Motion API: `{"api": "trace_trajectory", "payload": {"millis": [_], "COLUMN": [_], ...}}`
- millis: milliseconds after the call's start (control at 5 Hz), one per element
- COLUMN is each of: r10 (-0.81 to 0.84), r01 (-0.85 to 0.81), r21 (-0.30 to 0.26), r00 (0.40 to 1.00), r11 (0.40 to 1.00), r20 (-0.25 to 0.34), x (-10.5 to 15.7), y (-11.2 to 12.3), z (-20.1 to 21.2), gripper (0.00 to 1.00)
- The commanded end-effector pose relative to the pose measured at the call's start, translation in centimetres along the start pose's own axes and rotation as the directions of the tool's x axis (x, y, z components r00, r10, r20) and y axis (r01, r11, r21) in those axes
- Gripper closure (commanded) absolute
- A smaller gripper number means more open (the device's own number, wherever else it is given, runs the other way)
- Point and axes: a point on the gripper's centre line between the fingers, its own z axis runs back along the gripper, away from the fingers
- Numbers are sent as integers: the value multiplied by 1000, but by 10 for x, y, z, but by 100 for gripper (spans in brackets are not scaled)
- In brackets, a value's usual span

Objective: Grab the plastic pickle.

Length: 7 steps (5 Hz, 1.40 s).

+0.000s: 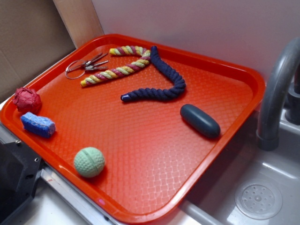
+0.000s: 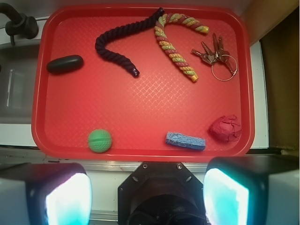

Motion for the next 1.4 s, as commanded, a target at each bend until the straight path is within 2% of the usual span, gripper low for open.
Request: {"api": "trace_trajectory", "payload": {"millis": [0,200,400,600,800,1200], "r10": [0,-5,105,338,534,534], "r01": [0,-6,-114,-335,-534,-534], "r21": [0,-142,-62,-53,-18,-18], "r00": [1000,997,984,939,845,845], "r11": [1000,990,992,941,845,845], "r20": [0,-77,-144,62,23,23], "x": [0,36,58,83,90,90], "y": [0,-28,-34,-52,-72,-72], "z": [0,-38,-65,-99,-130,-130], "gripper": [0,0,0,0,0,0]}}
